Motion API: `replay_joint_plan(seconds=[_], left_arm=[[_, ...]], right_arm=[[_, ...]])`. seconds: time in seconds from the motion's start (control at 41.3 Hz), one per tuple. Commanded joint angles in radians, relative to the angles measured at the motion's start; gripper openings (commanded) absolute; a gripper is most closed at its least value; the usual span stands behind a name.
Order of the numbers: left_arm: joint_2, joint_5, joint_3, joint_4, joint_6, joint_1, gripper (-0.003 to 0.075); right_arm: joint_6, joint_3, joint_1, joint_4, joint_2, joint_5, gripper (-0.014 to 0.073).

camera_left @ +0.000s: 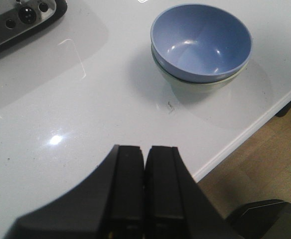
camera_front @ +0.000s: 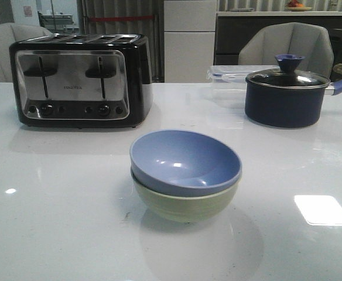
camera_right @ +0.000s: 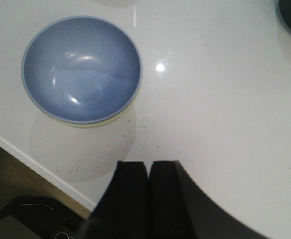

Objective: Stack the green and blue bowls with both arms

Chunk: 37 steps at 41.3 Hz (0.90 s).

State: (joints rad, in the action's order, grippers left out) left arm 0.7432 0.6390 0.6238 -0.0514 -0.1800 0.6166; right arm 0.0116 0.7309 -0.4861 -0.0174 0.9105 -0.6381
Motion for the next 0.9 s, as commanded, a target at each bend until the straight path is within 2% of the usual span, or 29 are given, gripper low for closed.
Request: replay_joint_plan(seconds=[0.0,0.121,0.242,0.46,0.654,0.775,0.872], left_arm=[[-0.005,-0.073,0.029,-0.007,0.004,0.003,0.0093],[-0.036,-0.073,0.024,-0.009,0.004,-0.005,0.0093],[-0.115,-0.112,-0.014,0.004,0.001,-0.088,0.0093],[-0.343,-0.411,-0.254,-0.006,0.001,-0.317,0.0093],[-0.554,-0.639,-0.483,-0.013,0.003,-0.458,0.0093],[-0.651,-0.738,-0.584,-0.044,0.003,-0.519,0.0093],[-0.708,-0.751,-0.627,-0.097,0.003,-0.552,0.0093]], right_arm=[[0.009,0.028,0.001,0.009,-0.015,0.055,0.0057],[0.009,0.028,0.001,0.009,-0.015,0.055,0.0057],[0.009,0.028,0.001,0.009,-0.015,0.055,0.0057],[0.009,0.028,0.001,0.009,-0.015,0.055,0.0057],[0.009,0.028,0.001,0.009,-0.015,0.055,0.0057],[0.009,0.028,0.001,0.009,-0.015,0.055,0.0057],[0.009,0.028,0.001,0.009,-0.015,0.055,0.0057]])
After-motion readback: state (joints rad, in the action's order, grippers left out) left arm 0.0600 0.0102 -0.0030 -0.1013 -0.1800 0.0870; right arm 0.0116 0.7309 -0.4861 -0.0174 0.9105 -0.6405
